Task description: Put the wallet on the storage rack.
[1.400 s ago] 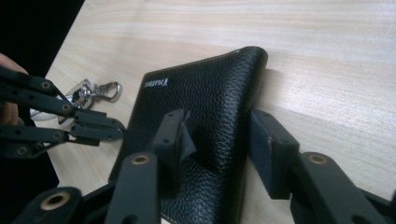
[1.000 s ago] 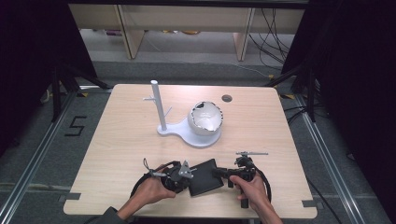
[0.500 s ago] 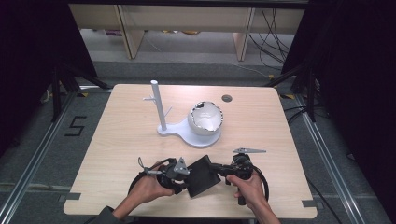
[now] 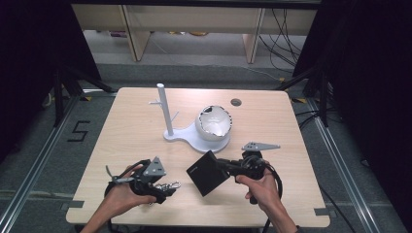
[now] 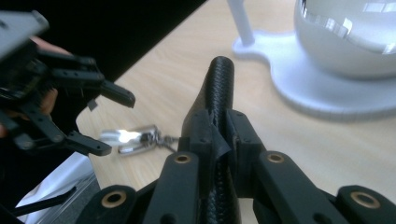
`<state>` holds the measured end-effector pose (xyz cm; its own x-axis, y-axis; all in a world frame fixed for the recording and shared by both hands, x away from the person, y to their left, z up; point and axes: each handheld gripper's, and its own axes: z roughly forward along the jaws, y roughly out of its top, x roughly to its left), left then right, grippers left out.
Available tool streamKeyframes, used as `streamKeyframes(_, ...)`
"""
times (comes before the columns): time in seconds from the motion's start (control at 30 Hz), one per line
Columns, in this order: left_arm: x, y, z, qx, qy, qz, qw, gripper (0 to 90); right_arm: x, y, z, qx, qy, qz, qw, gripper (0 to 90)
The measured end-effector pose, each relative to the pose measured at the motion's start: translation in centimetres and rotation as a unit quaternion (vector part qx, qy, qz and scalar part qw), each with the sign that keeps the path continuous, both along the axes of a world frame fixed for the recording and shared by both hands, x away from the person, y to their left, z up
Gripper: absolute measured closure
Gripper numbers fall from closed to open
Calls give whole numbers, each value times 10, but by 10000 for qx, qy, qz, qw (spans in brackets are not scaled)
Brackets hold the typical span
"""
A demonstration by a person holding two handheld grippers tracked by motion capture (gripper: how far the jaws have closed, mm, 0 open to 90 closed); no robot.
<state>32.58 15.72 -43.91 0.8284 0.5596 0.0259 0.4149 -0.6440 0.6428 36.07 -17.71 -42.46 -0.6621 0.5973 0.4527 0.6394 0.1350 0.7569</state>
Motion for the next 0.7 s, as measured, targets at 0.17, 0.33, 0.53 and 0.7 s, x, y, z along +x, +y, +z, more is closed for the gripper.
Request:
streamKeyframes(0.17, -1, 29, -7, -197, 44, 398, 9990, 247, 14, -13, 27, -155, -296, -137, 9993, 828)
streamKeyframes(0.33, -2, 50, -10, -352, 15, 693, 9970, 230, 29, -29, 50, -149, -417, -348, 9984, 828)
streamKeyframes(0.53, -8, 67, -13, -618, 184, 728, 9953, 212, 53, -46, 73, -239, -682, -677, 9951, 829)
streamKeyframes(0.7, -13, 75, -18, -646, 191, 854, 9941, 208, 74, -50, 85, -356, -599, -946, 9931, 829)
